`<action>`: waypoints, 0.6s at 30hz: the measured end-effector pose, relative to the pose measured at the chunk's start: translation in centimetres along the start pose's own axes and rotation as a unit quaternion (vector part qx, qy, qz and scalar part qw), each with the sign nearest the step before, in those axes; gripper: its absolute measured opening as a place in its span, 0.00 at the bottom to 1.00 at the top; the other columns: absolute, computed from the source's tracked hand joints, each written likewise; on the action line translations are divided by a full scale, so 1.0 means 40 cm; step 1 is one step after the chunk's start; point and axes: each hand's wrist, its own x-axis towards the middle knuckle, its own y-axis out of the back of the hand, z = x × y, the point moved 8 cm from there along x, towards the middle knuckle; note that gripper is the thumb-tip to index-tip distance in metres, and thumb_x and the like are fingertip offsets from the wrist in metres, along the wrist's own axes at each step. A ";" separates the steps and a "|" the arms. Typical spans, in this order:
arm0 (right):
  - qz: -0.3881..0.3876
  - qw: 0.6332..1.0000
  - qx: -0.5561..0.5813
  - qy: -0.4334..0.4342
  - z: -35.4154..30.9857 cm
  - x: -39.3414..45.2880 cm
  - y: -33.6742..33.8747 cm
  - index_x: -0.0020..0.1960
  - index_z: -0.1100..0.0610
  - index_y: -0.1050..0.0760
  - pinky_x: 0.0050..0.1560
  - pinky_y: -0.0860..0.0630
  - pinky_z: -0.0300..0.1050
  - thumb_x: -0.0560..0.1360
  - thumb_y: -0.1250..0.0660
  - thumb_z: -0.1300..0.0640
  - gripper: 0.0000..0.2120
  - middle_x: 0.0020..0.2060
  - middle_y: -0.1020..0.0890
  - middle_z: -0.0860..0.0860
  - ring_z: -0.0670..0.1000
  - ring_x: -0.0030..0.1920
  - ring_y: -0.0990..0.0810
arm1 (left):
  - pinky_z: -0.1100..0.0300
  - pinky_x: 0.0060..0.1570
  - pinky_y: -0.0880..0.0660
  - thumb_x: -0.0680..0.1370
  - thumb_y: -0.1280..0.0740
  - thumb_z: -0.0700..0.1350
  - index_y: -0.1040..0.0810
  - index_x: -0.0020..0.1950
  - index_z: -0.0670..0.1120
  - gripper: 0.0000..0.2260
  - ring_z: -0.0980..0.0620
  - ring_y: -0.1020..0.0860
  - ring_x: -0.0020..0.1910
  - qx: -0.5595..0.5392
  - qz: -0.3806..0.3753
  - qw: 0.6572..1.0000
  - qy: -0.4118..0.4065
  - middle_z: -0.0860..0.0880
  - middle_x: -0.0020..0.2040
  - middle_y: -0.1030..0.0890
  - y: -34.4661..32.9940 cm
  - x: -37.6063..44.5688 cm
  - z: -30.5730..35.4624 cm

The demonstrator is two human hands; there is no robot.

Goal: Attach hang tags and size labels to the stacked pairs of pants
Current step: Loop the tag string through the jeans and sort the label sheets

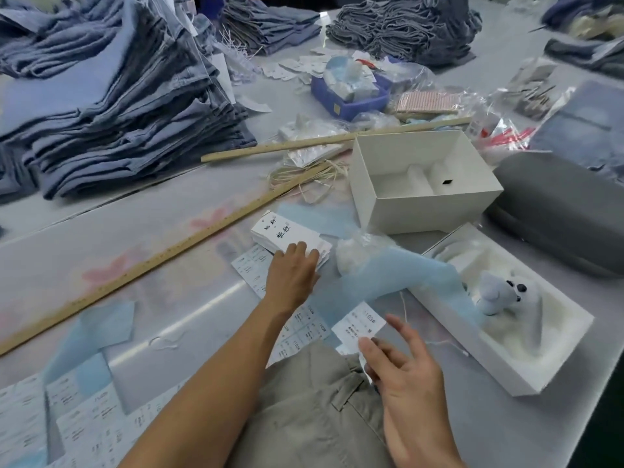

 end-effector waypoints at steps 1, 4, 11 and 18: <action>-0.006 1.000 0.001 -0.009 0.004 0.001 -0.001 0.57 0.54 0.20 0.34 0.20 0.37 0.71 0.26 0.69 0.18 0.40 0.13 0.60 0.49 0.33 0.17 | 0.50 0.46 0.29 0.81 0.34 0.50 0.23 0.58 0.44 0.11 0.41 0.24 0.53 0.008 0.012 1.000 -0.007 0.44 0.54 0.22 0.004 -0.002 0.005; -0.005 1.000 -0.007 -0.016 0.009 0.004 0.000 0.57 0.59 0.21 0.34 0.20 0.37 0.69 0.25 0.67 0.17 0.42 0.13 0.60 0.50 0.36 0.15 | 0.53 0.36 0.32 0.79 0.34 0.42 0.22 0.47 0.42 0.04 0.41 0.22 0.43 0.013 0.048 0.999 -0.008 0.43 0.44 0.21 0.021 -0.011 0.012; -0.021 1.000 -0.001 -0.015 0.004 -0.008 -0.007 0.54 0.64 0.19 0.33 0.23 0.34 0.73 0.27 0.68 0.10 0.43 0.13 0.58 0.44 0.32 0.18 | 0.51 0.35 0.23 0.83 0.39 0.44 0.21 0.44 0.41 0.12 0.41 0.21 0.38 -0.105 0.071 0.988 0.090 0.45 0.44 0.18 0.040 -0.013 -0.021; -0.020 0.999 0.019 -0.024 -0.001 -0.014 -0.010 0.54 0.65 0.20 0.34 0.22 0.34 0.73 0.29 0.69 0.10 0.44 0.13 0.58 0.44 0.32 0.18 | 0.50 0.36 0.24 0.81 0.32 0.45 0.18 0.44 0.44 0.08 0.44 0.22 0.40 -0.228 0.126 0.950 0.172 0.47 0.42 0.16 0.038 -0.037 -0.080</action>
